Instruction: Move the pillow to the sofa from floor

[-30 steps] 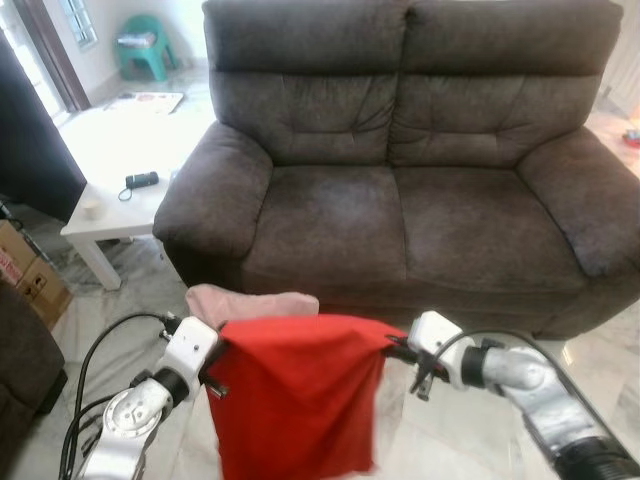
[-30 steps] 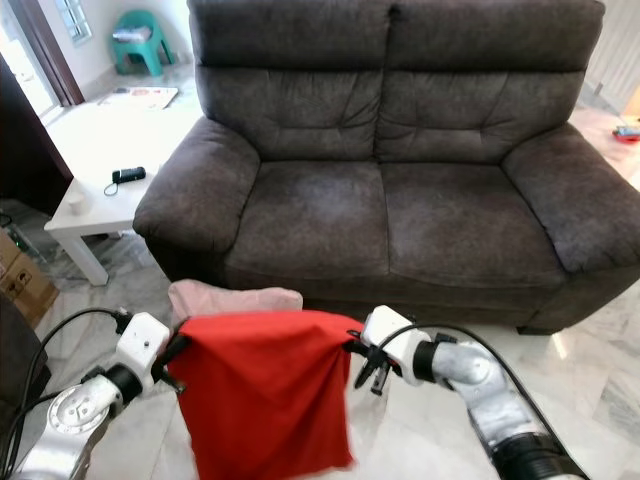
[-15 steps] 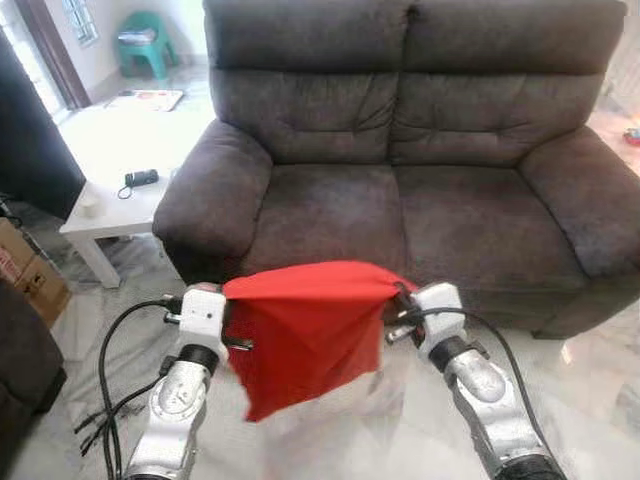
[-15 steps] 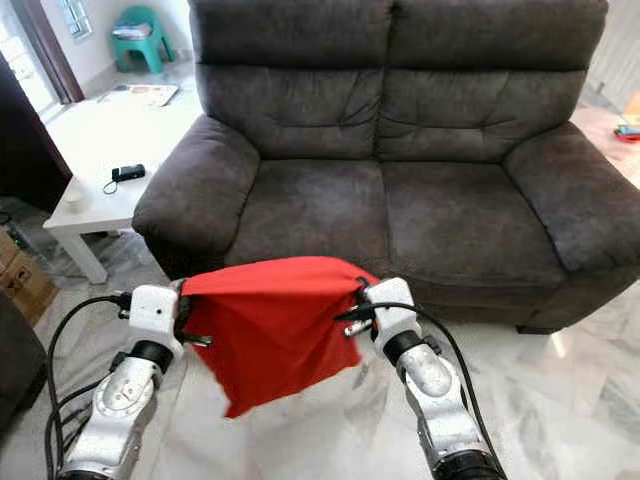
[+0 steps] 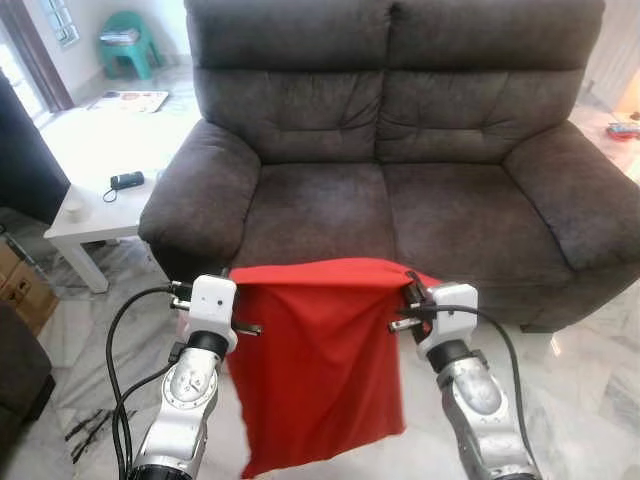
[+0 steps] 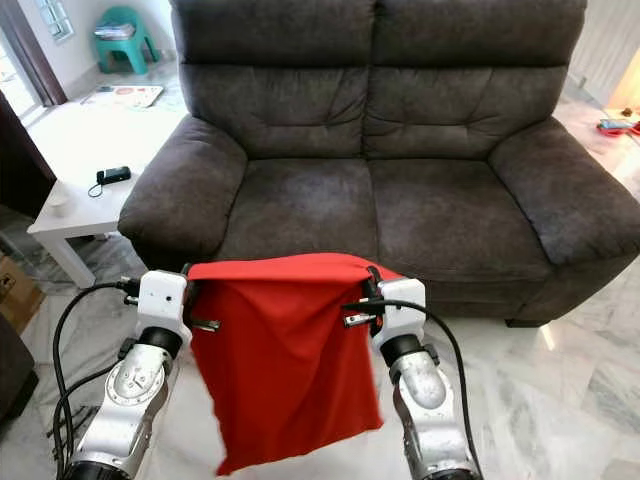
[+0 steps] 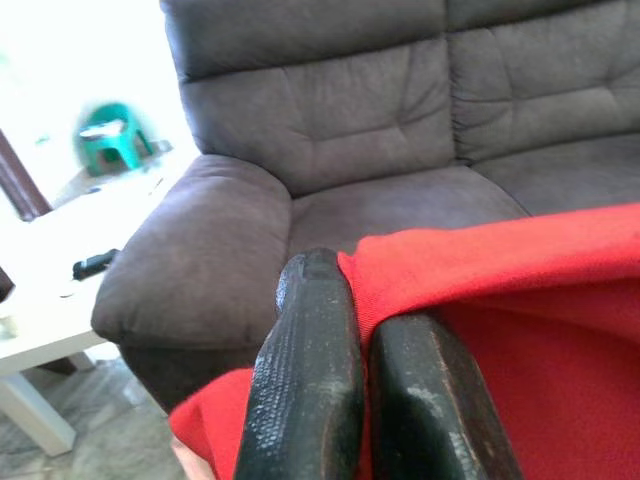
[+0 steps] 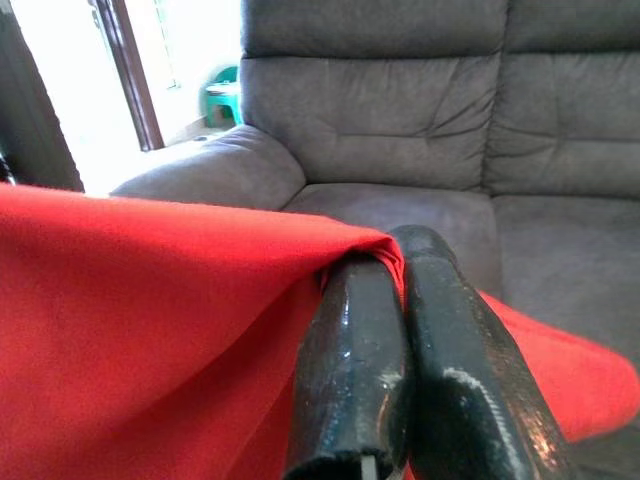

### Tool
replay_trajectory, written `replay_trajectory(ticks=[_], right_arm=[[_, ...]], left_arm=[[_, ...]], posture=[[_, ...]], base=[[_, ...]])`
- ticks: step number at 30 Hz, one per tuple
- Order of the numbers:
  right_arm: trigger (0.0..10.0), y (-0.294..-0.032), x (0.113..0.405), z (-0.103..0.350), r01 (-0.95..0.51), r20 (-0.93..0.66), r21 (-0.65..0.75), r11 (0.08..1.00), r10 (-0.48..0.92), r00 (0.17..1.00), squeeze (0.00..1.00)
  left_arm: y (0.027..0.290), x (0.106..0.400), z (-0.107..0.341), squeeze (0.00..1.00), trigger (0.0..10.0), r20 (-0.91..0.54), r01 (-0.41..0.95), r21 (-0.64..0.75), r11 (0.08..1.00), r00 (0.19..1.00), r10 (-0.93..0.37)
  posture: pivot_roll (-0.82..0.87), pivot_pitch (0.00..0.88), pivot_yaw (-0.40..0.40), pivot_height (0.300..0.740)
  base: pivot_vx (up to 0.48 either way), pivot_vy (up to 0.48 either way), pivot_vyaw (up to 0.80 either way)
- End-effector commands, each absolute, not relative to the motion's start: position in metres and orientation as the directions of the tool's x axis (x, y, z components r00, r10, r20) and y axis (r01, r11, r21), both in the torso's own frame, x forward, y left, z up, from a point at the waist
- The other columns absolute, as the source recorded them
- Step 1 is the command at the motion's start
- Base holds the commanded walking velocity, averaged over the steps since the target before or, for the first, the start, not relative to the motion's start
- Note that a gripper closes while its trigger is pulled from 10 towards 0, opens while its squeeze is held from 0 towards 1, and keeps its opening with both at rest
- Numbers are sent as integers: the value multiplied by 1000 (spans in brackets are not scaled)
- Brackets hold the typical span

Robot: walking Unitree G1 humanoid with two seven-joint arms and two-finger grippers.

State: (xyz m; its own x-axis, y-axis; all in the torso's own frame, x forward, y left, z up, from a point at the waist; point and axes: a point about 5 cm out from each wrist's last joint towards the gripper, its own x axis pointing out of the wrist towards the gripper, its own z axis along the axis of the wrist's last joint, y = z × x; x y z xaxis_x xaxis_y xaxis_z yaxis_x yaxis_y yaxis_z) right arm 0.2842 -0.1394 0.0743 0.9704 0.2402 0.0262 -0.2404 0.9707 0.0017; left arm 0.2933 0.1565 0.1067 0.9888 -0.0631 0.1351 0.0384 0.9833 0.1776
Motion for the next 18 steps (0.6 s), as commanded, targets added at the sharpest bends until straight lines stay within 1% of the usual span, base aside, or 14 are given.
replay_trajectory(ticks=[1, 4, 8, 18], right_arm=[[10000, -144, 288, 89, -213, 103, -7, 977, 213, 972, 0], [10000, -144, 284, 82, -208, 85, 34, 977, 205, 975, 0], [10000, -143, 280, 75, -208, 69, 38, 977, 205, 976, 0], [10000, -146, 282, 80, -174, 95, 71, 982, 167, 981, 0]], left_arm=[[167, 298, 131, 0, 10000, 245, -37, 167, 985, 970, -5], [163, 298, 130, 0, 10000, 237, -25, 169, 985, 971, -16], [161, 297, 129, 0, 10000, 234, -16, 181, 983, 972, -28], [161, 291, 117, 0, 10000, 196, -21, 184, 983, 980, -15]], posture=[[35, 0, 7, 740], [34, 0, 13, 740], [35, 0, 18, 740], [24, 0, 24, 740]], base=[[0, 0, 0], [0, 0, 0], [0, 0, 0], [0, 0, 0]])
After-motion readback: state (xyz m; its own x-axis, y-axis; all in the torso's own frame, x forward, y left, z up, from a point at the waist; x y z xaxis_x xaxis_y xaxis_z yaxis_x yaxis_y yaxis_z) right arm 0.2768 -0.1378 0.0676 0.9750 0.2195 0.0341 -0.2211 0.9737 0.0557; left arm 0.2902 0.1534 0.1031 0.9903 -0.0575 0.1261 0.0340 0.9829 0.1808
